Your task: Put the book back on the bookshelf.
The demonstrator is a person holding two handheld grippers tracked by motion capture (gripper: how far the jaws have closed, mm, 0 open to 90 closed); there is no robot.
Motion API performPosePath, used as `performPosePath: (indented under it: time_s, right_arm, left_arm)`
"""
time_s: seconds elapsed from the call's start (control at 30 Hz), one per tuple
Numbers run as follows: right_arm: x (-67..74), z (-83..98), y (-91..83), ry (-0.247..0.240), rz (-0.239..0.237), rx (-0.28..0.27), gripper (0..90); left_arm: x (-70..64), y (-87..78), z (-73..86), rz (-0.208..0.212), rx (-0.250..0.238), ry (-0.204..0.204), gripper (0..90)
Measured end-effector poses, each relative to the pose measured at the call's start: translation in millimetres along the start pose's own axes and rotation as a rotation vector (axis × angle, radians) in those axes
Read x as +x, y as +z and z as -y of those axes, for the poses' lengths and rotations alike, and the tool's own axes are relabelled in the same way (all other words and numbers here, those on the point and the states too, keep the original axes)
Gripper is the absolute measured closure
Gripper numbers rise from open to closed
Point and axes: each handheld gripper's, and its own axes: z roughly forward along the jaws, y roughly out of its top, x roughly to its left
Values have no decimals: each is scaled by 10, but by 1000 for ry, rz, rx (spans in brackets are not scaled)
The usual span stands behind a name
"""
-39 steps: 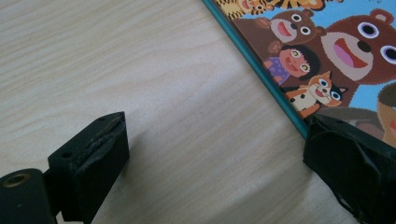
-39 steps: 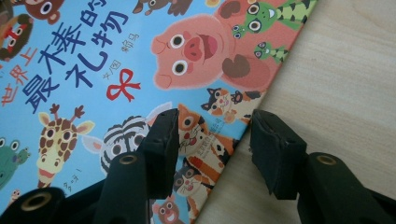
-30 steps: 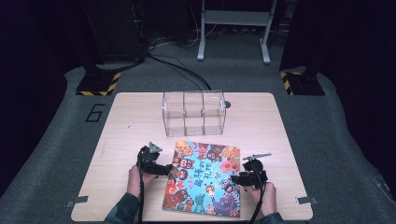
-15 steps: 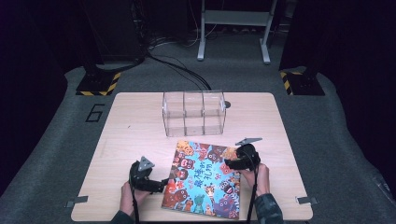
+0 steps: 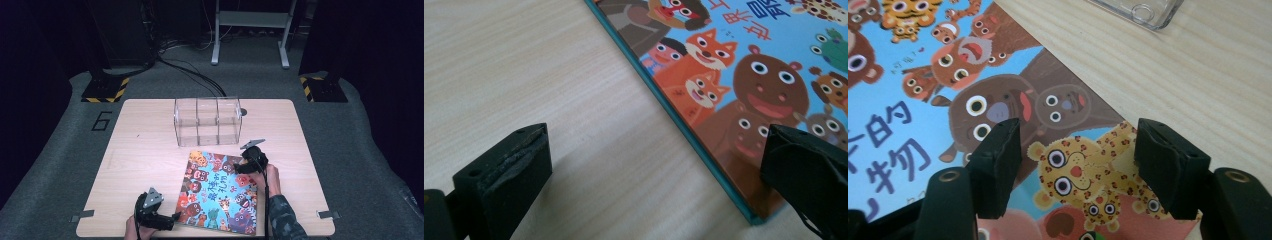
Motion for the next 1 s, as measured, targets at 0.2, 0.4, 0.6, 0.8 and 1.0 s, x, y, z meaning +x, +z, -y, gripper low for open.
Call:
performPosePath:
  time_s: [0.2,0.4,0.6,0.8,1.0]
  right_arm:
    - [-41,2,18,19,5,-23,360]
    - [-73,3,47,24,11,-52,344]
    - [-214,18,97,105,-67,-42,292]
    - [-201,17,66,104,-52,-24,315]
    - [-260,146,-47,135,-39,-18,350]
  left_arm:
    - [-38,-36,43,18,9,4,0]
    - [-63,-46,40,53,30,30,0]
    - [-121,-44,57,26,46,70,0]
    - [-91,-23,33,35,57,74,0]
    - [38,17,-33,13,69,54,0]
